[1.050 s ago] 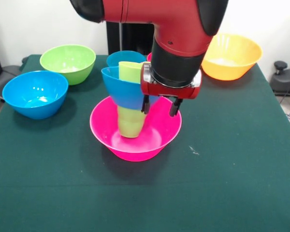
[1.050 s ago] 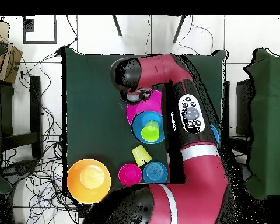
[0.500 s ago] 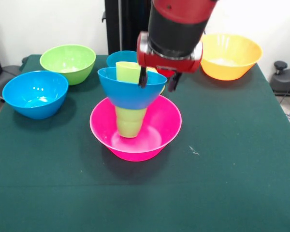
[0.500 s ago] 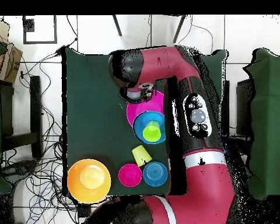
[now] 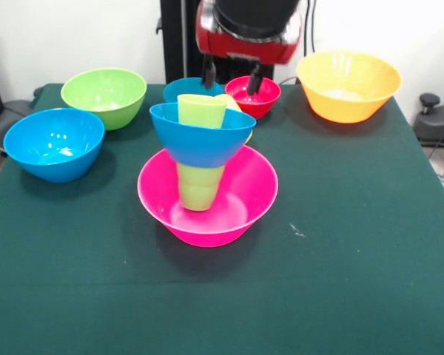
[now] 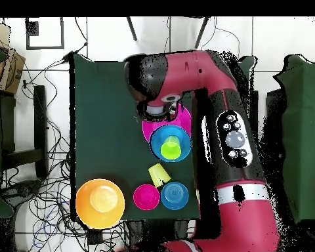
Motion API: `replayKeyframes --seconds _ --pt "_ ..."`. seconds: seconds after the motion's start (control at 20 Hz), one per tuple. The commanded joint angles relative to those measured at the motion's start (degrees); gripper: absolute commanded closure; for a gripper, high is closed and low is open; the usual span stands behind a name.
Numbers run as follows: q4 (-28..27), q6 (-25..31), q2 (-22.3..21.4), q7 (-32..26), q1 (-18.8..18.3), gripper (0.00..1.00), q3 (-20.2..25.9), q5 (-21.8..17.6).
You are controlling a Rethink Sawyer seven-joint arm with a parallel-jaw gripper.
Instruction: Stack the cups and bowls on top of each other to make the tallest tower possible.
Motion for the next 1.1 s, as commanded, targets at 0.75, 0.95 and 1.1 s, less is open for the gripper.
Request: replayKeyframes --seconds 0.75,0.95,1.1 --pt "41.46 -39.68 -16.19 -4.75 -11.31 0.0 3.17 -6.76" --pt "44.41 -43.95 -16.78 0.08 -9.24 0.0 0.98 -7.39" --pt "44.89 -46.6 -16.28 3.16 -7.13 0.0 -1.38 -8.82"
